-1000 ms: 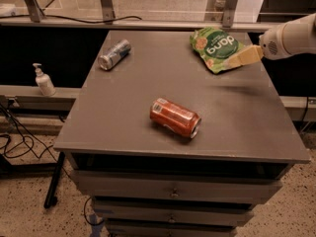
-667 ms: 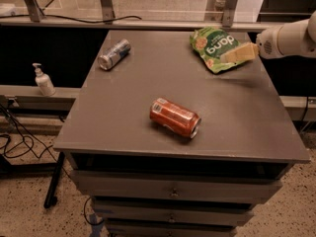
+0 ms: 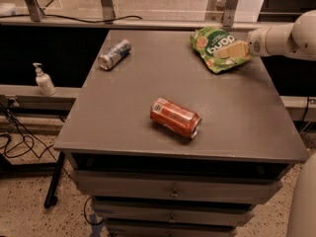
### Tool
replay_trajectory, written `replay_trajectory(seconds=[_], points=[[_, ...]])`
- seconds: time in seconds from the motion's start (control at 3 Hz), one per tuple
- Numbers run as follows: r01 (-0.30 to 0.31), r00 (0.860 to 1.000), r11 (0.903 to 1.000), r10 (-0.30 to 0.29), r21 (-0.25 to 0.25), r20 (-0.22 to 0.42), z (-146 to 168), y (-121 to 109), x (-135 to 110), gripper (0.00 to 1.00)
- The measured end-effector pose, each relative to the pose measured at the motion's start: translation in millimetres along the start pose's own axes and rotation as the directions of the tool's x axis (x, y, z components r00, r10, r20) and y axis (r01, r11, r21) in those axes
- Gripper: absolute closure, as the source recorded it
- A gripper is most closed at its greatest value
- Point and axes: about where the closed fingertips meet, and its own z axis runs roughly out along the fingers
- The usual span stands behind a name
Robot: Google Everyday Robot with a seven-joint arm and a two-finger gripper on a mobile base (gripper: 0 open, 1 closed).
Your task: Pick green rice chip bag
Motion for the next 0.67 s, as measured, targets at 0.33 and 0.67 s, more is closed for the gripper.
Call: replay_trajectory(seconds=[0.33, 0.67], points=[[0.021, 1.0, 0.9996, -0.021, -0.019, 0.0, 15.7, -4.0, 1.8, 0.18], [0.031, 1.0, 0.9991, -0.031, -0.031, -0.005, 20.2, -6.5, 5.5, 0.41]])
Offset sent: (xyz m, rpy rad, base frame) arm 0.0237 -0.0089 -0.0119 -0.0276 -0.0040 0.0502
